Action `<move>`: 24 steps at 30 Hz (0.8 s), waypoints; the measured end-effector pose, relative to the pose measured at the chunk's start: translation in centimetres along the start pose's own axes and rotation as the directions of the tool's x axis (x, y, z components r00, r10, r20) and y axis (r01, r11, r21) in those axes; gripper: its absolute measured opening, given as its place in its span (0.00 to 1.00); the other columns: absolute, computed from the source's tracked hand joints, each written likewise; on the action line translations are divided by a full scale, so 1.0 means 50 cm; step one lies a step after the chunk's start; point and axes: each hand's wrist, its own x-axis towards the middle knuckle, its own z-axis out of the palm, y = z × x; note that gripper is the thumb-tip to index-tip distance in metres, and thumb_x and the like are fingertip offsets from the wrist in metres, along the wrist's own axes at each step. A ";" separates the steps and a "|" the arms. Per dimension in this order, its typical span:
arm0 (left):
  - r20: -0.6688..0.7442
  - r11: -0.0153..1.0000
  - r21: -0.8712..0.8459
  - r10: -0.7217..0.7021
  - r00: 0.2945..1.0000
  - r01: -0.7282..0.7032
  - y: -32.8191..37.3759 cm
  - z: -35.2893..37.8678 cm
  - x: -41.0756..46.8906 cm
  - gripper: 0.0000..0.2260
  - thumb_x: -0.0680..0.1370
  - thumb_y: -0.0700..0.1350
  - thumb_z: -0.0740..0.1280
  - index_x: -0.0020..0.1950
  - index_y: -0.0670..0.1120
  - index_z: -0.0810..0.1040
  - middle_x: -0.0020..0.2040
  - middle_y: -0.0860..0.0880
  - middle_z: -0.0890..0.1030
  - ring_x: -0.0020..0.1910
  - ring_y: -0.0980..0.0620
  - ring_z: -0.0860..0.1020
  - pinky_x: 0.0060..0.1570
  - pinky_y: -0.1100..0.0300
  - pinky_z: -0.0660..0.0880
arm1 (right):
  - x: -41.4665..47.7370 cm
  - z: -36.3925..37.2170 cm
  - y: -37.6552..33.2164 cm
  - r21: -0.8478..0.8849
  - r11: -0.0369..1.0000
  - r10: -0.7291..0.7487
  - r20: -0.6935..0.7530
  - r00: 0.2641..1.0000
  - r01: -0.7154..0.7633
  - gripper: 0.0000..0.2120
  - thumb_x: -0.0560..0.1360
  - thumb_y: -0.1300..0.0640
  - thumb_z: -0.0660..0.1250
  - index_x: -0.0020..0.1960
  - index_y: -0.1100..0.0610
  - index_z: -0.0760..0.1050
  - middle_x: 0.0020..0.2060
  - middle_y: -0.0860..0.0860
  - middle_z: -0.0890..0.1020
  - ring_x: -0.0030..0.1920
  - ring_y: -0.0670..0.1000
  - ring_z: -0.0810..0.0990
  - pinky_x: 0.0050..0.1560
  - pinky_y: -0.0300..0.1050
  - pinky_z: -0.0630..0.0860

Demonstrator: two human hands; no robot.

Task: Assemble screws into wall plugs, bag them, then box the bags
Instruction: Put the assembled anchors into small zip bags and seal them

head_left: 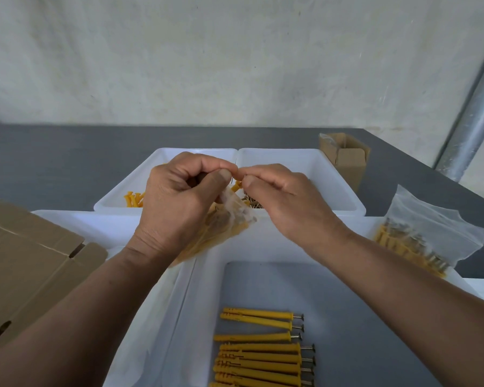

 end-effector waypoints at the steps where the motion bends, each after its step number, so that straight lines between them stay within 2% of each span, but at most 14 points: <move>1: 0.007 1.000 -0.021 0.002 1.000 -0.002 0.002 0.000 0.000 0.06 0.72 0.41 0.67 0.42 0.49 0.84 0.32 0.51 0.81 0.32 0.53 0.78 0.38 0.61 0.76 | 0.001 -0.003 -0.002 0.056 0.998 0.013 0.031 0.999 -0.015 0.11 0.78 0.50 0.64 0.51 0.34 0.80 0.48 0.34 0.80 0.54 0.33 0.75 0.55 0.30 0.69; 2: 0.014 0.999 -0.045 0.001 1.000 0.000 0.003 -0.001 0.000 0.06 0.72 0.41 0.67 0.43 0.48 0.84 0.33 0.49 0.81 0.33 0.51 0.79 0.40 0.58 0.76 | 0.002 -0.007 -0.003 0.113 0.992 0.043 0.081 0.996 -0.052 0.11 0.75 0.45 0.65 0.55 0.33 0.79 0.53 0.34 0.79 0.58 0.33 0.74 0.59 0.33 0.69; 4: 0.035 0.996 -0.087 -0.004 0.999 0.007 0.008 0.000 -0.002 0.07 0.73 0.41 0.67 0.45 0.46 0.84 0.39 0.42 0.82 0.37 0.47 0.80 0.43 0.52 0.78 | 0.001 -0.016 -0.003 0.173 0.977 0.084 0.219 0.972 -0.123 0.22 0.67 0.39 0.67 0.62 0.33 0.73 0.56 0.31 0.77 0.59 0.35 0.75 0.60 0.42 0.71; 6: 0.079 0.994 -0.108 0.015 0.997 -0.006 0.014 0.002 -0.006 0.07 0.73 0.41 0.66 0.48 0.44 0.83 0.42 0.38 0.81 0.40 0.44 0.81 0.47 0.47 0.79 | -0.001 -0.018 -0.003 0.161 0.980 0.056 0.352 0.934 -0.119 0.26 0.66 0.41 0.71 0.63 0.30 0.69 0.52 0.26 0.77 0.55 0.33 0.77 0.55 0.43 0.77; 7: 0.105 0.993 -0.114 0.030 0.994 -0.018 0.017 0.005 -0.009 0.08 0.74 0.40 0.66 0.49 0.43 0.83 0.43 0.36 0.81 0.41 0.42 0.82 0.48 0.45 0.80 | -0.003 -0.016 -0.004 0.130 0.985 0.052 0.390 0.919 -0.111 0.28 0.65 0.42 0.72 0.63 0.30 0.68 0.53 0.28 0.77 0.55 0.35 0.78 0.52 0.46 0.81; 9: 0.165 0.991 -0.132 0.058 0.985 -0.036 0.021 0.010 -0.015 0.08 0.74 0.39 0.66 0.51 0.42 0.81 0.44 0.34 0.81 0.43 0.38 0.82 0.46 0.44 0.80 | -0.005 -0.012 -0.003 0.089 0.990 0.065 0.369 0.927 -0.105 0.28 0.64 0.44 0.74 0.62 0.34 0.71 0.53 0.36 0.80 0.53 0.41 0.81 0.46 0.49 0.84; 11: 0.225 0.982 -0.183 0.075 0.971 -0.034 0.025 0.012 -0.019 0.09 0.74 0.38 0.66 0.52 0.42 0.80 0.43 0.34 0.82 0.41 0.39 0.82 0.39 0.51 0.79 | -0.003 -0.014 0.001 0.087 0.991 0.075 0.297 0.952 -0.105 0.23 0.63 0.45 0.73 0.57 0.38 0.76 0.47 0.41 0.83 0.47 0.43 0.83 0.42 0.47 0.84; 12: 0.248 0.975 -0.220 0.080 0.966 -0.024 0.026 0.012 -0.020 0.09 0.74 0.38 0.66 0.54 0.41 0.80 0.43 0.34 0.82 0.40 0.38 0.82 0.38 0.52 0.80 | -0.002 -0.018 0.001 0.083 0.991 0.079 0.271 0.959 -0.106 0.21 0.62 0.46 0.73 0.55 0.40 0.78 0.44 0.42 0.83 0.44 0.43 0.83 0.41 0.45 0.83; 14: 0.242 0.961 -0.278 0.074 0.968 -0.004 0.028 0.012 -0.019 0.12 0.72 0.38 0.70 0.56 0.42 0.79 0.41 0.34 0.83 0.41 0.33 0.81 0.43 0.47 0.81 | 0.000 -0.032 0.000 0.043 0.996 0.072 0.215 0.974 -0.083 0.14 0.62 0.47 0.73 0.48 0.44 0.79 0.39 0.45 0.83 0.40 0.46 0.83 0.38 0.46 0.81; 17: 0.160 0.954 -0.298 0.028 0.987 0.022 0.025 0.008 -0.013 0.12 0.71 0.40 0.70 0.53 0.44 0.81 0.37 0.44 0.84 0.38 0.46 0.83 0.44 0.57 0.79 | 0.007 -0.062 -0.002 -0.106 0.994 0.039 0.118 0.992 -0.026 0.09 0.66 0.48 0.71 0.44 0.50 0.77 0.36 0.51 0.81 0.41 0.55 0.82 0.43 0.58 0.79; 20: 0.126 0.972 -0.232 -0.019 0.992 0.048 0.018 0.008 -0.010 0.08 0.71 0.40 0.67 0.48 0.45 0.82 0.33 0.50 0.82 0.33 0.51 0.80 0.39 0.61 0.77 | 0.008 -0.093 0.000 -0.246 0.969 0.005 0.110 0.994 0.023 0.04 0.67 0.53 0.69 0.42 0.50 0.77 0.36 0.50 0.80 0.39 0.53 0.80 0.41 0.55 0.79; 22: 0.134 0.979 -0.188 -0.050 0.990 0.075 0.015 0.011 -0.010 0.08 0.69 0.41 0.67 0.46 0.44 0.83 0.31 0.51 0.80 0.32 0.52 0.78 0.36 0.61 0.77 | 0.006 -0.104 0.007 -0.397 0.914 -0.015 0.168 0.986 0.081 0.04 0.68 0.56 0.69 0.41 0.48 0.78 0.38 0.46 0.78 0.40 0.48 0.78 0.40 0.46 0.76; 24: 0.153 0.982 -0.150 -0.088 0.984 0.111 0.014 0.014 -0.011 0.08 0.69 0.42 0.67 0.45 0.44 0.83 0.32 0.50 0.80 0.32 0.53 0.78 0.35 0.63 0.76 | 0.003 -0.101 0.016 -0.540 0.831 0.017 0.270 0.963 0.137 0.07 0.69 0.56 0.69 0.43 0.46 0.79 0.42 0.43 0.78 0.44 0.45 0.76 0.44 0.40 0.73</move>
